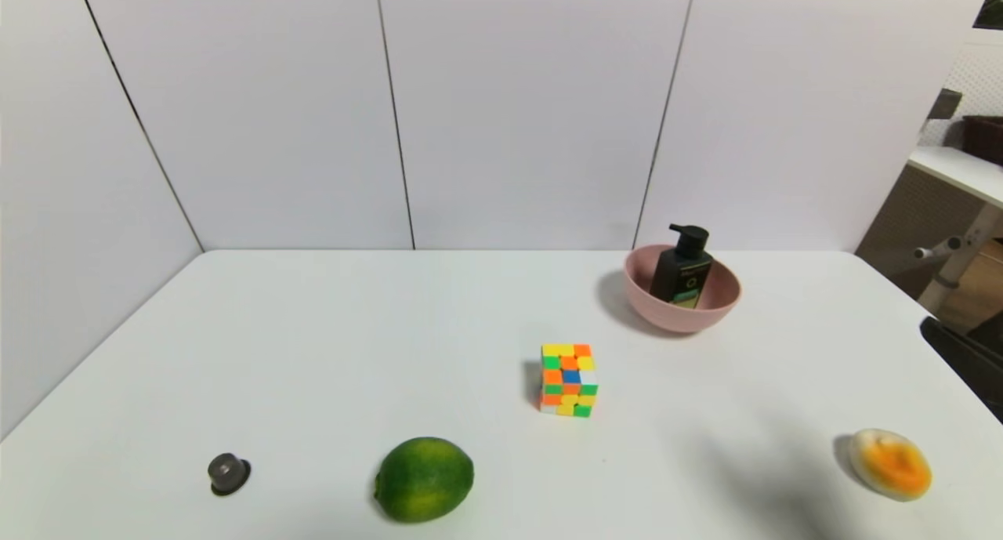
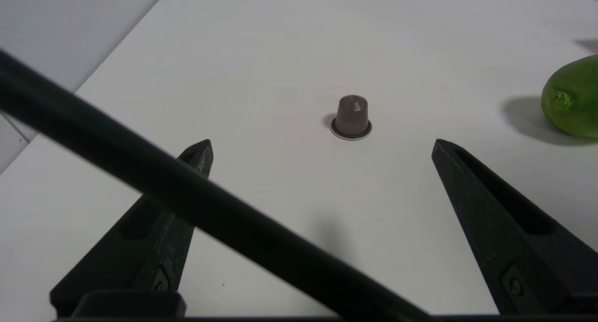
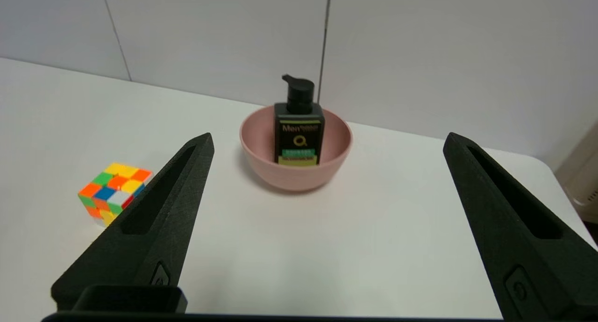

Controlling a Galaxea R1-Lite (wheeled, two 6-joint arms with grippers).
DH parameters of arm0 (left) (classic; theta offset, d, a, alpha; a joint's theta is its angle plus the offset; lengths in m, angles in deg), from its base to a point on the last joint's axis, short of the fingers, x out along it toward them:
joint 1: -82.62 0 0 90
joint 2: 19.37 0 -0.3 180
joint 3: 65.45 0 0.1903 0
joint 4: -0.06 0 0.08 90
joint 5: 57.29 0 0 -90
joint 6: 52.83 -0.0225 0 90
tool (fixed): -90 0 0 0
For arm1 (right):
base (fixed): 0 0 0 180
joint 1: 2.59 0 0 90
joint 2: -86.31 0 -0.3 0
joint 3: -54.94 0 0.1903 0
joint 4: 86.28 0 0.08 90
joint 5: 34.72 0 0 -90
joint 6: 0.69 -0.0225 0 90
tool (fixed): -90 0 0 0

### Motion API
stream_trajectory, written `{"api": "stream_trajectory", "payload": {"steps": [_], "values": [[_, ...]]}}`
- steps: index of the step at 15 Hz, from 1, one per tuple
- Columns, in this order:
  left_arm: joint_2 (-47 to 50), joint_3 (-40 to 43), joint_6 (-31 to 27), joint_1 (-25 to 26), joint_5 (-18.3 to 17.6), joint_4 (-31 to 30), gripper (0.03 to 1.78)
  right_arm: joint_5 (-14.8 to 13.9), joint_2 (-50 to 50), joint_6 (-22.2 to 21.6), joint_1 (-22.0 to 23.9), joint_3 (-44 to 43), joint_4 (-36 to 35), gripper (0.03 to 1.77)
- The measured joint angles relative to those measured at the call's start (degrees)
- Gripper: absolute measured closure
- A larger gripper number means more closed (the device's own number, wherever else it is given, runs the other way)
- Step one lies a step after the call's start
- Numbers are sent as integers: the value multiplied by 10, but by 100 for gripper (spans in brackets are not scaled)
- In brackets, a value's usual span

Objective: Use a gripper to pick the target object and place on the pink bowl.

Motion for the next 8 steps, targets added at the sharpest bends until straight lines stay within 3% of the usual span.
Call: {"api": "stream_trajectory", "payload": {"steps": [8], "values": [[0,0,-1,0,0,0,12,-43,-315,2,24,122,186,10]]}}
